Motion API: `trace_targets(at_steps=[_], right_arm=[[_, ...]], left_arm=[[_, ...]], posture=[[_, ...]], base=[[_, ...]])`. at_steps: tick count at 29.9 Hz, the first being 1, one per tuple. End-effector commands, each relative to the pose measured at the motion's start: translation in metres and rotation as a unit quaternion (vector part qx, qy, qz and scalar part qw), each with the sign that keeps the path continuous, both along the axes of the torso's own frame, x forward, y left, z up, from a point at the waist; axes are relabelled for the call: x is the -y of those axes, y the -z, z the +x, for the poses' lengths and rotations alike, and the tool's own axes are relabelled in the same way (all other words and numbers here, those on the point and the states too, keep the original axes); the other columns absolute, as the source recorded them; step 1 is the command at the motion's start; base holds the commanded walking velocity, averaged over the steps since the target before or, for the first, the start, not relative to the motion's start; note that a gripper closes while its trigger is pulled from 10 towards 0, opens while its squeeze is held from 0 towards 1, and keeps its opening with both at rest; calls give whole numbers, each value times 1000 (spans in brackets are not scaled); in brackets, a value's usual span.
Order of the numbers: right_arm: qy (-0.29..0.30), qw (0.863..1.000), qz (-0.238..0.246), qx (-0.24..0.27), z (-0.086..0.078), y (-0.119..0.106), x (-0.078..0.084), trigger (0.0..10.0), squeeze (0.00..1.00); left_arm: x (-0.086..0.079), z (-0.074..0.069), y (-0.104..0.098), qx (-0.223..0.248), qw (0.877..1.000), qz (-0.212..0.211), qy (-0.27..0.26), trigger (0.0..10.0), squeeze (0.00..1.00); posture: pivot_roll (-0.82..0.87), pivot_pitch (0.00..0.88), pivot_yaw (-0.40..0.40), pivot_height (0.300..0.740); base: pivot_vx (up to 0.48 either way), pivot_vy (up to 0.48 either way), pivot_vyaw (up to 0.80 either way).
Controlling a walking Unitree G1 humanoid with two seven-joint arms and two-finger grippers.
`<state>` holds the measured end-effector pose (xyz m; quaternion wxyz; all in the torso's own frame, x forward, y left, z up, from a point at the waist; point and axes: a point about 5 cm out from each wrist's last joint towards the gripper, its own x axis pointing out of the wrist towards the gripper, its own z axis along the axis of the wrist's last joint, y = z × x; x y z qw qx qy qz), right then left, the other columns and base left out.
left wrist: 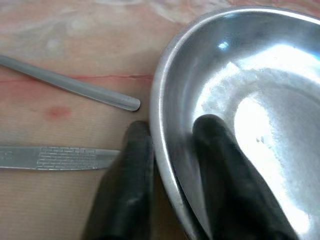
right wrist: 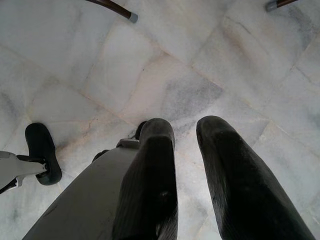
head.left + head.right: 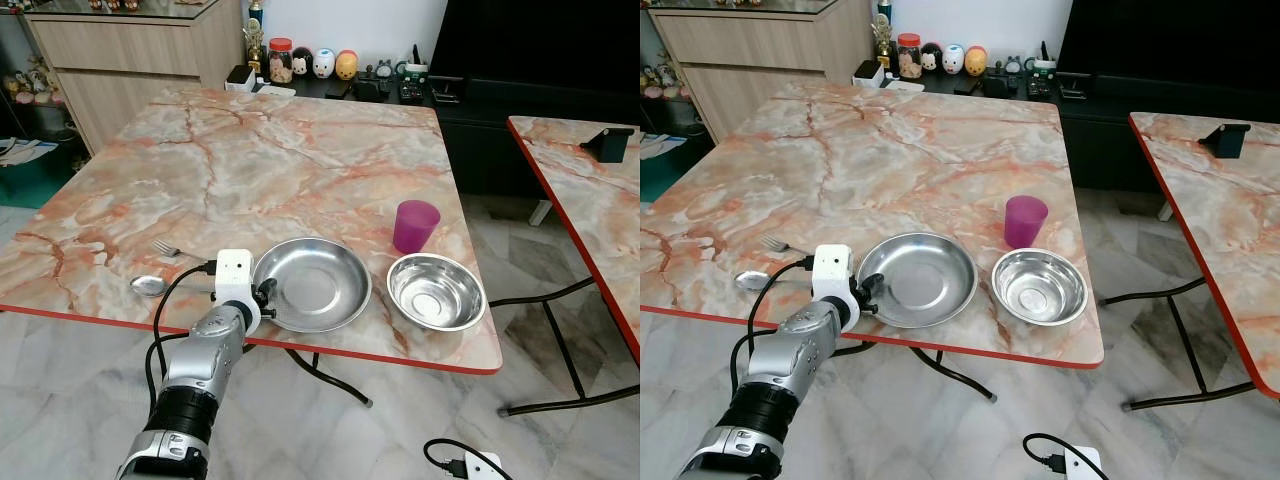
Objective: Setting the table
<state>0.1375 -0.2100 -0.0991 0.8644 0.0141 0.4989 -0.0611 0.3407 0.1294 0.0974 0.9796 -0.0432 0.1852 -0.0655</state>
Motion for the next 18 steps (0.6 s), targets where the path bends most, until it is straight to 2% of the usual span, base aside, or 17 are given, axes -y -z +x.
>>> trace_targets(at_steps=[1, 10, 18], right_arm=[[-4, 1000, -2, -5, -1, 0, 1, 10000, 0], [-4, 1000, -1, -6, -1, 1, 0, 10000, 0], [-6, 1000, 0, -8, -1, 1, 0, 10000, 0]], left_arm=[[2, 3, -5, 1, 1000, 14, 10, 0, 0], [3, 5, -11, 1, 999, 27, 28, 0, 0], [5, 3, -10, -6, 998, 38, 42, 0, 0]], posture=[[128, 0, -32, 727], [128, 0, -29, 727], [129, 0, -27, 727]], base=[[0, 0, 0], [0, 0, 0], [0, 0, 0]])
